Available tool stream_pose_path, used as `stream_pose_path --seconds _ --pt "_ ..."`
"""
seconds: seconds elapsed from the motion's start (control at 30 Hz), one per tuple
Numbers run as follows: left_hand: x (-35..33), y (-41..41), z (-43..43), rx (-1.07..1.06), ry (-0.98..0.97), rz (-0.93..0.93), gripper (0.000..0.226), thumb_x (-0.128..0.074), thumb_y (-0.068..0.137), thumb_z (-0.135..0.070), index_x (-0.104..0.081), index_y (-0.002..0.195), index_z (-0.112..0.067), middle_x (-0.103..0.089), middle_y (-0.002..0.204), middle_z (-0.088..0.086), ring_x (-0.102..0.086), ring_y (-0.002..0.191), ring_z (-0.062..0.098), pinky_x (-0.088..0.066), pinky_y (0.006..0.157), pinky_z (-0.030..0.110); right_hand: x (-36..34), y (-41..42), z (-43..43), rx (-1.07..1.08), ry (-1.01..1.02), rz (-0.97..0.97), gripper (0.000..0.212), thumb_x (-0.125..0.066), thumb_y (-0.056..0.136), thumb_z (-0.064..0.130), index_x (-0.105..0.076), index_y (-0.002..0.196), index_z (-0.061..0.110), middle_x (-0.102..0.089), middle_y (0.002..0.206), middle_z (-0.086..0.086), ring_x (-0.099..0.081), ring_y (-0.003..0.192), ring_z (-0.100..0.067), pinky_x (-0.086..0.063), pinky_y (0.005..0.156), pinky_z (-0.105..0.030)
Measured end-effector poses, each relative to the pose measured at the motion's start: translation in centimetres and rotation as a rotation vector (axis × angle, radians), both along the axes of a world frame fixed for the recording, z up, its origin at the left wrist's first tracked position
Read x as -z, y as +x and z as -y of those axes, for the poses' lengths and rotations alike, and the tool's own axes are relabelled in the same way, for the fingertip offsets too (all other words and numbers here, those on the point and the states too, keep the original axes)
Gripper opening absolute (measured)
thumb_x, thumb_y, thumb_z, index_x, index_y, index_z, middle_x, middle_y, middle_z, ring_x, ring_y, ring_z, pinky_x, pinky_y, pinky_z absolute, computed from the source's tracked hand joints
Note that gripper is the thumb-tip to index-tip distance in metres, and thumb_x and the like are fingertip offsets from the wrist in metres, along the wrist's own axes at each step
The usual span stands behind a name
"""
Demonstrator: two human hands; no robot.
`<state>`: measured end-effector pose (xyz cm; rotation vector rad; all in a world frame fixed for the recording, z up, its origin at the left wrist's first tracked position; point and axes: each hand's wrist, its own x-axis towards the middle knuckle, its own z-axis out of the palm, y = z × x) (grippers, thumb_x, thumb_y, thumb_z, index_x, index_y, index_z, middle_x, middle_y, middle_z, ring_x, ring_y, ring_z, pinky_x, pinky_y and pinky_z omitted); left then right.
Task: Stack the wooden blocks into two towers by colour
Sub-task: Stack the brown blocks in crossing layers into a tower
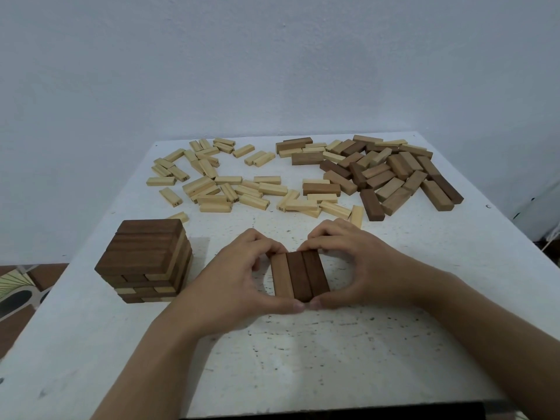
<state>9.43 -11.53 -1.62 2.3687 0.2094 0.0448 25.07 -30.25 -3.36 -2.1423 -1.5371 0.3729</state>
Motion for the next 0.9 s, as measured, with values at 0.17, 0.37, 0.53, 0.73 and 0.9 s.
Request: stream_pose_path --seconds 0.17,0.37,0.53,0.73,0.9 --pt "-0.3 0.0 0.3 -0.013 -0.013 0.028 0.057 -0.094 0.06 -0.051 -0.065 0.107 -0.038 -0.051 0.104 -0.018 -0.051 0.095 0.006 -0.042 0.074 0.014 -0.4 -0.2 0.0 -0.008 0.04 -0.001 0.062 -0.083 0.067 0.064 -0.061 0.119 0.039 -0.048 0.115 0.028 -0.045 0.117 -0.002 -0.044 0.094 -0.025" --pt "-0.8 -0.3 0.8 -0.045 0.023 0.135 0.056 -0.098 0.054 -0.046 -0.068 0.101 -0.038 -0.053 0.101 -0.011 -0.054 0.092 0.012 -0.042 0.074 0.017 -1.0 -0.5 0.2 -0.025 0.206 0.004 0.062 -0.094 0.063 0.047 -0.068 0.116 0.025 -0.056 0.113 0.015 -0.054 0.112 -0.011 -0.047 0.088 -0.026" --pt "-3.2 -0.8 1.2 -0.062 0.121 0.264 0.058 -0.095 0.053 -0.048 -0.069 0.103 -0.038 -0.052 0.098 -0.015 -0.049 0.09 0.001 -0.035 0.072 0.008 -3.1 -0.6 0.8 -0.025 0.312 0.022 0.068 -0.095 0.065 0.039 -0.065 0.125 0.024 -0.057 0.12 0.016 -0.053 0.118 -0.014 -0.049 0.085 -0.036" --pt "-7.0 -1.8 0.8 -0.032 0.262 0.339 0.061 -0.089 0.053 -0.062 -0.069 0.106 -0.038 -0.054 0.1 -0.017 -0.053 0.097 0.004 -0.035 0.073 0.008 -6.5 -1.3 0.5 -0.036 0.385 0.051 0.074 -0.094 0.062 0.047 -0.066 0.127 0.024 -0.056 0.123 0.014 -0.052 0.123 -0.013 -0.045 0.089 -0.023" --pt "-9.8 -3.3 -0.3 -0.053 0.368 0.369 0.062 -0.075 0.051 -0.073 -0.071 0.103 -0.04 -0.056 0.102 -0.02 -0.058 0.099 0.005 -0.043 0.073 0.018 -8.9 -2.6 -1.2 -0.044 0.436 0.033 0.067 -0.093 0.063 0.041 -0.068 0.123 0.023 -0.057 0.12 0.013 -0.054 0.119 -0.016 -0.046 0.086 -0.025"
